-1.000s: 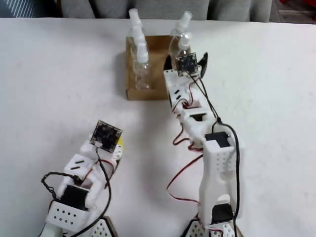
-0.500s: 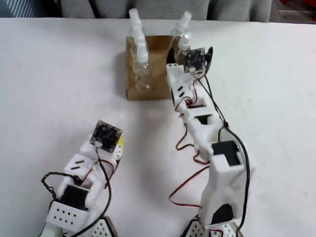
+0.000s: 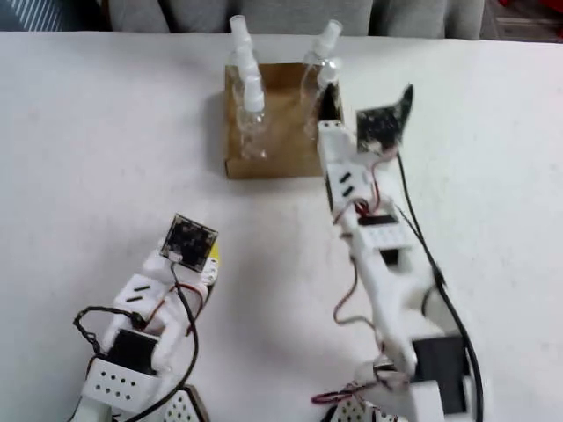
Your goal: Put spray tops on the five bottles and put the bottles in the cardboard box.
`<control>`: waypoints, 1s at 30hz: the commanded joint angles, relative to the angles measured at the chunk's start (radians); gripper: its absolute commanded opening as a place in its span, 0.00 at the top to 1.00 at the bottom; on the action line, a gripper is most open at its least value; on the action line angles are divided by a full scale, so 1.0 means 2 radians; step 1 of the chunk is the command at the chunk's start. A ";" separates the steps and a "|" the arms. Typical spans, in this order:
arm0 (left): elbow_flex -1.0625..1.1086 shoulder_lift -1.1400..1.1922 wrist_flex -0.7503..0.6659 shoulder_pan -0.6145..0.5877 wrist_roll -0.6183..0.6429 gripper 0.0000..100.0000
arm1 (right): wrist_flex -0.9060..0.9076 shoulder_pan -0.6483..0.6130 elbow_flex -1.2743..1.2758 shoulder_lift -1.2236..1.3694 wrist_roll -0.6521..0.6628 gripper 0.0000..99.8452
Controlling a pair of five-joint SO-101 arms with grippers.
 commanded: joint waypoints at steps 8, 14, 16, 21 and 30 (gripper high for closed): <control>-0.002 -0.005 -0.002 -0.005 -0.004 0.98 | 0.106 0.067 0.140 -0.252 -0.001 0.81; -0.002 -0.005 0.000 -0.005 -0.004 0.98 | 0.215 0.085 0.196 -0.390 -0.001 0.99; -0.002 -0.005 0.001 -0.005 -0.004 0.98 | 0.269 0.087 0.214 -0.446 -0.001 0.97; -0.002 -0.005 0.002 -0.033 -0.004 0.98 | 0.418 0.083 0.266 -0.616 -0.005 0.98; -0.002 -0.006 0.078 -0.063 -0.004 0.98 | 0.607 0.082 0.339 -0.761 -0.005 0.98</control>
